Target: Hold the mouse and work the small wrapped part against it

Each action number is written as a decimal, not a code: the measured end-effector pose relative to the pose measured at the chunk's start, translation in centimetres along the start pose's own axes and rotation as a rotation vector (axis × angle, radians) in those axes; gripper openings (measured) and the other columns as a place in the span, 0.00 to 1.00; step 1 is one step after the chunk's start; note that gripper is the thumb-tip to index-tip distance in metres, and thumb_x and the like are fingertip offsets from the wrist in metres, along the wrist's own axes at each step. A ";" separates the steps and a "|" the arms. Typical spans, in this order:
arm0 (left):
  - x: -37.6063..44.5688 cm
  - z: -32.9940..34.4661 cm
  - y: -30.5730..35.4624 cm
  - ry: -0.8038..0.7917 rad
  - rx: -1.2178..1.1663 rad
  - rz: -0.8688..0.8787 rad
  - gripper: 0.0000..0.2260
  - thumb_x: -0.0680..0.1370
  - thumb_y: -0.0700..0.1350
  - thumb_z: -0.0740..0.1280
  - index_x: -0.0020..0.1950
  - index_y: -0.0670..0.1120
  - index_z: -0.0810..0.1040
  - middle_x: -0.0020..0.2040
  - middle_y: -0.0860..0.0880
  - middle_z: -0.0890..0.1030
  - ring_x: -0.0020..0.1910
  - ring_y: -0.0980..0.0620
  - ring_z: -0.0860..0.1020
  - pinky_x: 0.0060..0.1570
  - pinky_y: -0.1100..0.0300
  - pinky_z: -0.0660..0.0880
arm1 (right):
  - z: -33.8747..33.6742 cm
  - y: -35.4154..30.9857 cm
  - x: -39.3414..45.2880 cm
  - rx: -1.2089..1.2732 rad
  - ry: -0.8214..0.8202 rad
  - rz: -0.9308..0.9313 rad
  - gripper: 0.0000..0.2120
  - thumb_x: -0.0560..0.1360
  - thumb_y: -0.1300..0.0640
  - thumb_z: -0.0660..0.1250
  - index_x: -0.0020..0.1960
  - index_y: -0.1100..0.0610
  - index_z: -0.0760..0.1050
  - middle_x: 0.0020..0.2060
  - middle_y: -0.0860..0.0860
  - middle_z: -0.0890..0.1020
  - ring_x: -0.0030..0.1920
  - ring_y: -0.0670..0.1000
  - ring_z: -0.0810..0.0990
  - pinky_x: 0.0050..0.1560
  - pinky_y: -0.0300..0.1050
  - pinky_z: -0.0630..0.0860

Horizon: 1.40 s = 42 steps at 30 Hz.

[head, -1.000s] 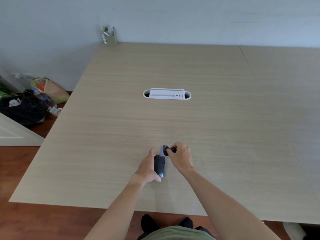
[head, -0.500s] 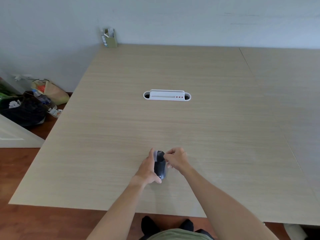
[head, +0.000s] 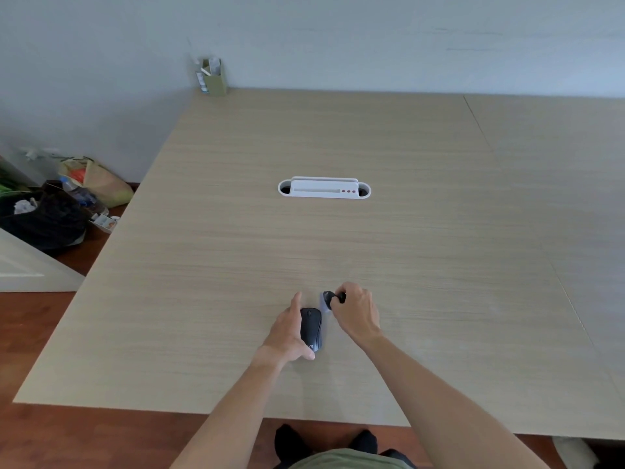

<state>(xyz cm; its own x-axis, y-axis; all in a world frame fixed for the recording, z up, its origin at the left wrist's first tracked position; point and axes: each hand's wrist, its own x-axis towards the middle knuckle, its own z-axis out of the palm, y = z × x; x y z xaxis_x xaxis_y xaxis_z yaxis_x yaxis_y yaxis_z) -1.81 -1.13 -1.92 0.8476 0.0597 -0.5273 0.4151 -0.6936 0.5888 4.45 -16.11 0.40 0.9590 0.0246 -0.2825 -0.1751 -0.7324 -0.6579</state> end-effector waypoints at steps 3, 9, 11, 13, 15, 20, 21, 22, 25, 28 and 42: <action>0.0 0.0 0.1 0.009 0.001 0.005 0.57 0.57 0.41 0.81 0.76 0.55 0.49 0.71 0.50 0.66 0.68 0.46 0.68 0.60 0.53 0.74 | -0.2 -0.3 0.3 0.104 -0.115 -0.054 0.06 0.69 0.61 0.65 0.39 0.58 0.81 0.32 0.49 0.81 0.34 0.51 0.78 0.34 0.43 0.73; -0.2 0.1 0.2 0.002 -0.012 0.001 0.60 0.58 0.40 0.80 0.79 0.53 0.44 0.75 0.49 0.62 0.74 0.48 0.62 0.68 0.52 0.69 | -0.1 1.2 0.5 -0.079 0.065 -0.139 0.07 0.73 0.63 0.62 0.40 0.58 0.78 0.36 0.52 0.80 0.36 0.54 0.77 0.34 0.48 0.72; -0.2 0.1 0.2 0.005 -0.012 -0.004 0.60 0.59 0.40 0.80 0.79 0.53 0.43 0.75 0.49 0.62 0.74 0.48 0.61 0.68 0.53 0.68 | -0.1 1.4 1.0 -0.022 0.039 -0.197 0.07 0.71 0.67 0.63 0.38 0.60 0.78 0.32 0.52 0.78 0.32 0.54 0.75 0.32 0.51 0.71; -0.2 0.1 0.2 0.007 -0.005 -0.003 0.60 0.59 0.40 0.80 0.79 0.52 0.44 0.75 0.49 0.62 0.73 0.47 0.62 0.67 0.53 0.69 | -0.1 1.6 0.9 -0.064 -0.105 -0.245 0.09 0.70 0.69 0.64 0.38 0.60 0.81 0.29 0.50 0.76 0.30 0.50 0.72 0.32 0.48 0.69; -0.1 0.1 0.2 0.005 -0.002 0.004 0.59 0.59 0.40 0.80 0.79 0.52 0.44 0.74 0.49 0.63 0.72 0.47 0.63 0.63 0.57 0.69 | -0.3 1.8 0.6 -0.115 -0.254 -0.252 0.09 0.70 0.69 0.64 0.38 0.61 0.82 0.27 0.48 0.73 0.29 0.47 0.68 0.32 0.44 0.65; -0.2 0.0 0.4 0.017 0.001 0.018 0.59 0.60 0.40 0.81 0.79 0.50 0.45 0.73 0.47 0.64 0.72 0.46 0.63 0.65 0.55 0.69 | -2.4 1.7 0.2 -0.059 -0.399 -0.187 0.10 0.65 0.67 0.64 0.33 0.58 0.83 0.24 0.49 0.78 0.25 0.46 0.71 0.24 0.35 0.67; -0.2 0.1 0.5 0.024 0.000 0.016 0.58 0.60 0.41 0.81 0.79 0.49 0.45 0.73 0.47 0.64 0.72 0.46 0.63 0.65 0.55 0.69 | -2.6 1.6 0.1 -0.037 -0.361 -0.180 0.10 0.65 0.67 0.64 0.32 0.57 0.82 0.24 0.49 0.78 0.26 0.45 0.72 0.25 0.34 0.67; -0.3 0.1 0.6 0.030 -0.004 0.011 0.58 0.60 0.41 0.81 0.79 0.49 0.46 0.73 0.47 0.64 0.71 0.46 0.63 0.65 0.54 0.69 | -2.4 1.6 0.1 -0.016 -0.297 -0.177 0.09 0.65 0.67 0.65 0.32 0.58 0.81 0.25 0.50 0.78 0.26 0.46 0.71 0.26 0.35 0.67; -0.3 0.3 1.1 0.043 -0.017 0.004 0.57 0.60 0.42 0.81 0.79 0.50 0.47 0.71 0.47 0.65 0.70 0.45 0.65 0.63 0.53 0.71 | -1.2 2.0 -0.3 -0.008 -0.177 -0.200 0.09 0.68 0.67 0.64 0.29 0.64 0.74 0.23 0.55 0.70 0.26 0.49 0.63 0.28 0.43 0.61; -0.4 0.2 1.3 0.041 -0.011 0.003 0.57 0.60 0.42 0.80 0.79 0.49 0.47 0.70 0.46 0.66 0.69 0.44 0.66 0.63 0.52 0.71 | -0.4 2.4 -0.9 -0.006 -0.247 -0.143 0.10 0.69 0.65 0.64 0.31 0.68 0.73 0.25 0.54 0.66 0.28 0.51 0.60 0.28 0.46 0.58; -0.7 0.4 1.5 0.103 0.069 -0.008 0.47 0.58 0.48 0.80 0.71 0.49 0.60 0.60 0.47 0.72 0.60 0.46 0.71 0.56 0.54 0.74 | -1.7 2.4 -2.2 0.041 -0.365 -0.085 0.05 0.66 0.69 0.64 0.32 0.69 0.76 0.26 0.55 0.67 0.28 0.51 0.62 0.29 0.43 0.59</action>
<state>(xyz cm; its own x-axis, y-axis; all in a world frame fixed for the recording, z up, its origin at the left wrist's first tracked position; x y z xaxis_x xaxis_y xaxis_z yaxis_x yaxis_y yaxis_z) -1.90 -2.48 -0.91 0.8754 0.1367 -0.4637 0.4012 -0.7405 0.5392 2.35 -19.07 0.68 0.8294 0.3304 -0.4505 -0.1135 -0.6899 -0.7150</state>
